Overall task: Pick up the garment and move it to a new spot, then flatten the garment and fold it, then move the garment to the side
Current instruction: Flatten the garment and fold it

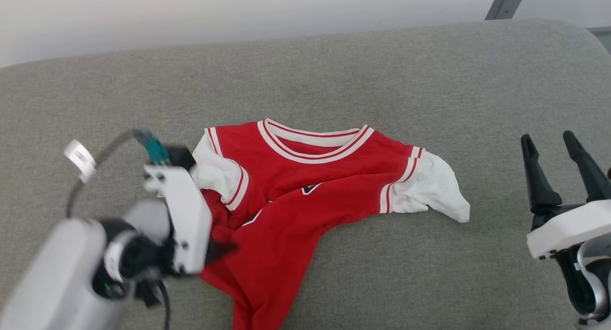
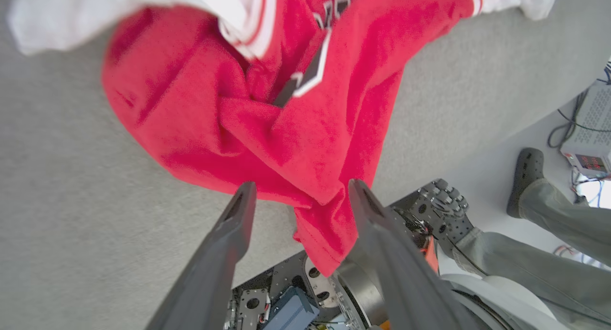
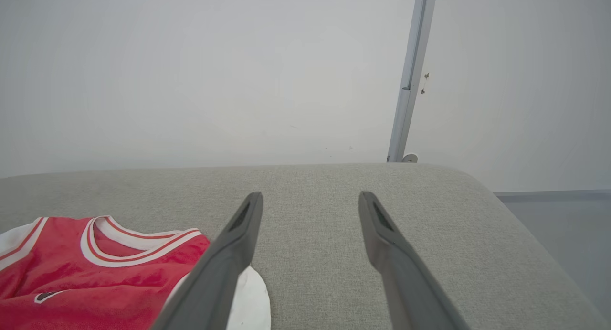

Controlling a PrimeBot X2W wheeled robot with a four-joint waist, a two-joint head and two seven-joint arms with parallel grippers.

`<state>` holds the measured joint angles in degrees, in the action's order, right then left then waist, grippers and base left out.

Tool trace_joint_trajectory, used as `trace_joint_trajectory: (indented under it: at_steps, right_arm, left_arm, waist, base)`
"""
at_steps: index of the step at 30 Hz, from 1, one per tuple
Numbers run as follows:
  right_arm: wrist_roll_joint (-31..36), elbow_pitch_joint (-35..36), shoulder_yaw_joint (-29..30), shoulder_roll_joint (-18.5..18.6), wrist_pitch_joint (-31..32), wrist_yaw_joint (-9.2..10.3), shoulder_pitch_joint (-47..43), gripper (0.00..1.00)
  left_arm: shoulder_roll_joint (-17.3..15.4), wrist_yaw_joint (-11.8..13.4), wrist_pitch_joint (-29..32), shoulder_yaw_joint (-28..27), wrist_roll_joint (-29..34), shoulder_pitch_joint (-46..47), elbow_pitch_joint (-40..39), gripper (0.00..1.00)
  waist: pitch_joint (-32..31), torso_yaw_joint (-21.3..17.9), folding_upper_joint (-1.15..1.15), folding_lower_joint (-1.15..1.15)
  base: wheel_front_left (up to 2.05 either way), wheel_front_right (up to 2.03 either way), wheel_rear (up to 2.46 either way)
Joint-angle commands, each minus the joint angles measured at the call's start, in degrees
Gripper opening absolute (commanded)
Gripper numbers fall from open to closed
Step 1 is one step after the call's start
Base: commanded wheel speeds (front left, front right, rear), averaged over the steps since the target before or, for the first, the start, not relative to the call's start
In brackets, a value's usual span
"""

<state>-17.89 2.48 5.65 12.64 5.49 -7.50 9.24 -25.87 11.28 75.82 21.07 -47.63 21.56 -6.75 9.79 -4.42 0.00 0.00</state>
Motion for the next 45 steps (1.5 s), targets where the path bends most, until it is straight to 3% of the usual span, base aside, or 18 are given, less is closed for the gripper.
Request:
trace_joint_trajectory:
  at_steps: [1,6,19,25,31,37,38,39,45]
  right_arm:
    - [0.31,0.27,-0.26,-0.51,-0.34,0.02,-0.28,1.00]
    - [0.31,0.01,-1.39,-1.09,-0.89,0.02,0.27,1.00]
    - [0.73,-0.76,-5.04,-2.18,-5.58,0.02,2.58,1.00]
    - [0.33,-1.00,-4.74,-2.32,-6.53,0.02,2.64,1.00]
    - [0.21,-0.84,-4.12,-1.98,-6.38,0.02,2.60,1.00]
    - [-0.39,-0.84,-4.36,-1.98,-6.46,0.02,3.54,1.00]
    - [-0.52,-0.95,-4.43,-1.91,-6.42,0.02,3.70,1.00]
    - [-0.60,-0.99,-4.37,-1.83,-6.45,0.02,3.87,1.00]
    - [-0.30,-1.01,-3.20,-1.04,-6.05,0.02,3.21,1.00]
  left_arm:
    - [-1.12,0.55,0.51,-0.81,0.99,2.81,-0.33,1.00]
    - [-1.14,2.10,-1.05,-2.73,3.41,9.91,4.44,1.00]
    - [-2.68,-2.64,-12.89,-3.57,9.57,23.28,30.49,1.00]
    - [-2.92,-2.42,-13.57,-3.95,9.42,24.52,39.97,1.00]
    - [-2.05,-0.72,-10.74,-3.56,8.80,25.16,43.54,1.00]
    - [-1.16,-1.89,-13.64,-2.45,9.39,23.43,46.39,1.00]
    - [-0.68,-2.13,-13.58,-2.52,8.89,22.81,47.36,0.86]
    - [-0.45,-2.50,-13.58,-2.42,8.57,22.33,48.06,0.00]
    - [-1.75,-4.78,-16.98,-2.66,8.70,22.18,47.67,0.00]
  waist:
    - [-0.22,-0.29,0.00,0.00]
    - [0.04,-1.73,0.00,0.00]
    - [3.39,-7.50,0.00,0.00]
    - [5.10,-9.34,0.00,0.00]
    - [6.36,-9.60,0.00,0.00]
    - [7.97,-9.65,0.00,0.00]
    - [8.11,-9.60,0.00,0.00]
    - [8.20,-9.50,0.00,0.00]
    - [7.74,-7.68,0.00,0.00]
  base:
    - [0.00,0.00,0.00]
    - [0.00,0.00,0.00]
    - [0.00,0.00,0.00]
    - [0.00,0.00,0.00]
    - [0.00,0.00,0.00]
    - [0.00,0.00,0.00]
    - [0.00,0.00,0.00]
    - [0.00,0.00,0.00]
    - [0.00,0.00,0.00]
